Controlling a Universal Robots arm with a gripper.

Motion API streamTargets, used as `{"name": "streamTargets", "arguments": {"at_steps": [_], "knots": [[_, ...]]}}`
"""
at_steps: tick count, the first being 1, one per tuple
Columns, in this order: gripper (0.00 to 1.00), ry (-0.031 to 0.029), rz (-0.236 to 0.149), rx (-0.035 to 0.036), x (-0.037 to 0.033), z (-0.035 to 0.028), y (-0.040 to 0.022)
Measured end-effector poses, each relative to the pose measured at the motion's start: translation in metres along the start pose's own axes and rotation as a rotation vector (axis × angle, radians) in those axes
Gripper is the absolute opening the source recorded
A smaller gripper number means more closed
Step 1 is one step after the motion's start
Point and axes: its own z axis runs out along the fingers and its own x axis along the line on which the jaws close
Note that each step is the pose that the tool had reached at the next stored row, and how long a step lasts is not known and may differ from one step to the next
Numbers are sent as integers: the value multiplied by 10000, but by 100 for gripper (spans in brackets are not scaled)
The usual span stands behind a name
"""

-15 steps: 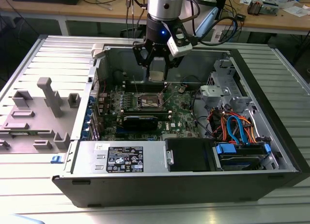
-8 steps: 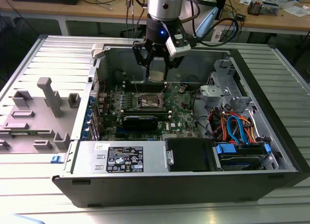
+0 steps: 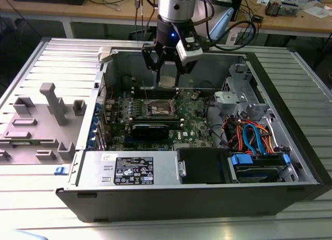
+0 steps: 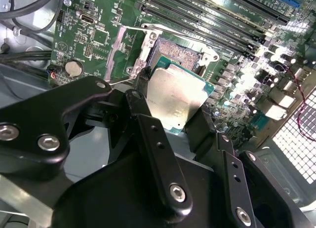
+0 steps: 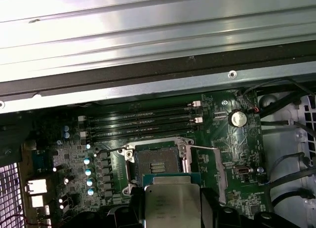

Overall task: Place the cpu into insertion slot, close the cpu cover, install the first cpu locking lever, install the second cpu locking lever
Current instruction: 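Place the cpu into insertion slot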

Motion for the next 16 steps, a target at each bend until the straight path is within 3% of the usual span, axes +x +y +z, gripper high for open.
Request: {"name": "streamTargets", "arguments": {"at_steps": [16], "knots": [[55,8,311,-3,0,6,-3]]}}
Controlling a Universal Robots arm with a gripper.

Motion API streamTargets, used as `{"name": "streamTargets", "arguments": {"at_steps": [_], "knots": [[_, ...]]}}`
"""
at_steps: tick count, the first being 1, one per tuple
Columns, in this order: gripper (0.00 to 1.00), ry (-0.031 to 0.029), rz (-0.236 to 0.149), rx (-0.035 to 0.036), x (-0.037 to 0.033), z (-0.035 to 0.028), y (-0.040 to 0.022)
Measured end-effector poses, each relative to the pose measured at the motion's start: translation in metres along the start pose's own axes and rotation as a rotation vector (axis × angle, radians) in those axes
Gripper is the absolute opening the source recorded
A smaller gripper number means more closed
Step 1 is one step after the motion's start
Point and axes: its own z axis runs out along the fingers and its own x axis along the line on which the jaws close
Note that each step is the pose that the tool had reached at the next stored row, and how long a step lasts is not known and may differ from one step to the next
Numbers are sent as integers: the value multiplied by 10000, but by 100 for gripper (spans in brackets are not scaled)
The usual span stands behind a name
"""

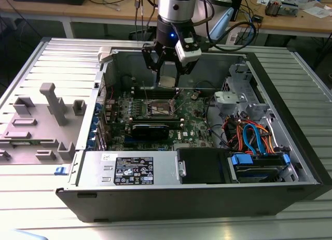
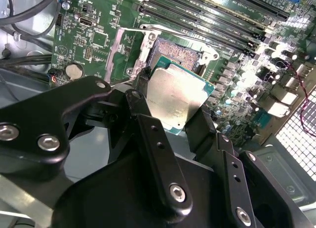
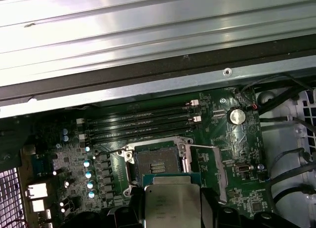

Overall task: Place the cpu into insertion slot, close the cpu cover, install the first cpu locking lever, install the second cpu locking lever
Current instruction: 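Place the cpu into insertion slot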

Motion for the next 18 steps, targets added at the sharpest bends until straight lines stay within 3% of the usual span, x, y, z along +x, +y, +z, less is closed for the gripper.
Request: {"name": "streamTargets", "arguments": {"at_steps": [18], "knots": [[55,5,252,4,-1,8,-3]]}}
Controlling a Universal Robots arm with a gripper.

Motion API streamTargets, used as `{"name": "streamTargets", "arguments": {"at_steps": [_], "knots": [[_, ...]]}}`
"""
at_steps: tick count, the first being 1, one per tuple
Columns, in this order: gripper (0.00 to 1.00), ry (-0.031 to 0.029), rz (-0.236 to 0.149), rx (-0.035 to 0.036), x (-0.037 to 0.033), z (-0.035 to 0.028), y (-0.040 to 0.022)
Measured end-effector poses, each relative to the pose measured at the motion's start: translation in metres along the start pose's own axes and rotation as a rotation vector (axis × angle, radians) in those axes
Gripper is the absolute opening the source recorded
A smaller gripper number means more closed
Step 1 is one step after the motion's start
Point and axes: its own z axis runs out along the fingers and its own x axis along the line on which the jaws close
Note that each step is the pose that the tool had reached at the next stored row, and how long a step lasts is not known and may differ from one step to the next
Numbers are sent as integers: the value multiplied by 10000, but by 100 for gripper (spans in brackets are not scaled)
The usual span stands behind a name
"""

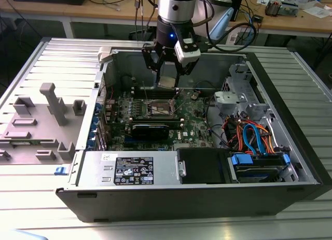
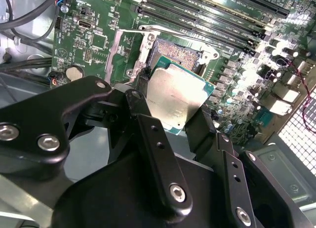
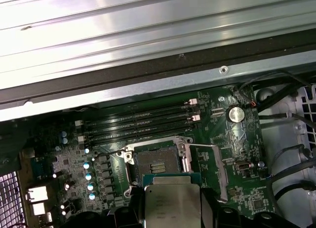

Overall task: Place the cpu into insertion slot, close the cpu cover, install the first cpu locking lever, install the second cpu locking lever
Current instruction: 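Place the cpu into insertion slot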

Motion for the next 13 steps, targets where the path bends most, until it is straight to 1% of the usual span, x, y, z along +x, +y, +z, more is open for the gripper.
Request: {"name": "streamTargets", "arguments": {"at_steps": [13], "knots": [[55,3,137,-1,-1,5,-3]]}}
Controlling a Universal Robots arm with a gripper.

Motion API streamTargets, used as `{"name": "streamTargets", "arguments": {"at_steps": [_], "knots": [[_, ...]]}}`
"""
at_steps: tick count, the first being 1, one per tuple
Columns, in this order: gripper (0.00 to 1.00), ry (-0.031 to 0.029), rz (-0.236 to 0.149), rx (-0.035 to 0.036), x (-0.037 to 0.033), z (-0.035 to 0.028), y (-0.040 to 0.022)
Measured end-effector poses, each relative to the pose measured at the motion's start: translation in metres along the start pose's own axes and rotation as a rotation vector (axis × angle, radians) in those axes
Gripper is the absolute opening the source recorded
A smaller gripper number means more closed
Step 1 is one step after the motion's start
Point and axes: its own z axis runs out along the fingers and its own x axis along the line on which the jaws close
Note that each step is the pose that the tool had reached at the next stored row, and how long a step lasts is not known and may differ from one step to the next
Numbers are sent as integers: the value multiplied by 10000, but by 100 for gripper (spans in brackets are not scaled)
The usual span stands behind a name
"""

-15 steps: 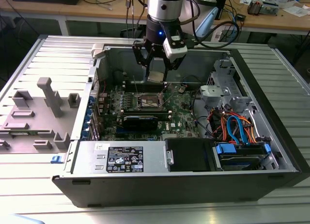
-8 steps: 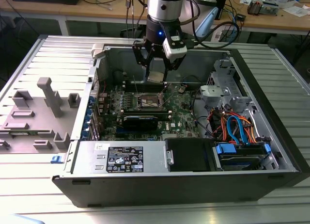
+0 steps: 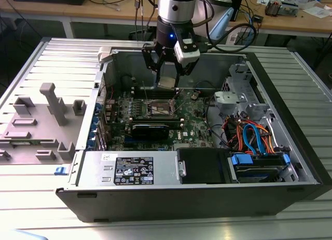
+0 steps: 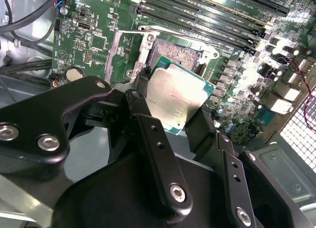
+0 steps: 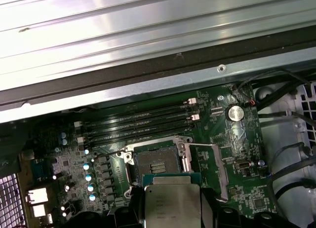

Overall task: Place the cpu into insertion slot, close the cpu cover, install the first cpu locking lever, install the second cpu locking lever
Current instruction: 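Place the cpu into insertion slot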

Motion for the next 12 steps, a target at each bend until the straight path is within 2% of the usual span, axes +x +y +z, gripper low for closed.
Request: {"name": "streamTargets", "arguments": {"at_steps": [12], "knots": [[55,9,208,-19,-1,2,-3]]}}
